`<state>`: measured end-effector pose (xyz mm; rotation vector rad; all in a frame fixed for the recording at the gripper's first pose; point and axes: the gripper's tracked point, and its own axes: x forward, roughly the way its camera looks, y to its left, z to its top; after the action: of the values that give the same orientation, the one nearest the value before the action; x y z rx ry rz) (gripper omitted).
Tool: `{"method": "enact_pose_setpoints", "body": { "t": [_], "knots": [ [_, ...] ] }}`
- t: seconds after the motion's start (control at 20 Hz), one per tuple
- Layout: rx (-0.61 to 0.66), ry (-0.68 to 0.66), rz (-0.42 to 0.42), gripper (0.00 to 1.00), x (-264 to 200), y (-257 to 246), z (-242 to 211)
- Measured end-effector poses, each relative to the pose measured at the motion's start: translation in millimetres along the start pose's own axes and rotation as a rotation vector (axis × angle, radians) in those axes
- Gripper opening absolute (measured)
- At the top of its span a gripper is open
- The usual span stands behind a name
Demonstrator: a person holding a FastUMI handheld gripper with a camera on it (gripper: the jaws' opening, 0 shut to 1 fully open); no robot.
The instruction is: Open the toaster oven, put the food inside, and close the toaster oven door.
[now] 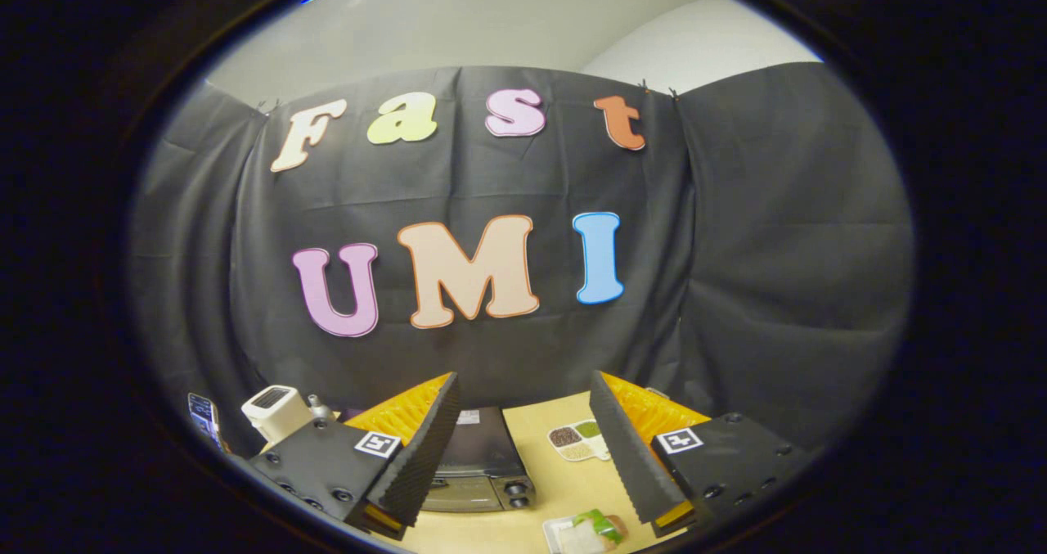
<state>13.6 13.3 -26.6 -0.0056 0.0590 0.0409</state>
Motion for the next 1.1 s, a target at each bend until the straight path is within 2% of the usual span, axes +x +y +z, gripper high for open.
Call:
{"method": "enact_pose_setpoints", "body": {
  "t": [0.45,0.9,1.1],
  "knots": [
    [-0.012,-0.017,0.029,0.98,0,21,-18],
    [0.043,-0.002,0.178,0.97,10,95,-71],
    [-0.012,0.011,0.222,0.98,23,124,-106]
  ]
}}
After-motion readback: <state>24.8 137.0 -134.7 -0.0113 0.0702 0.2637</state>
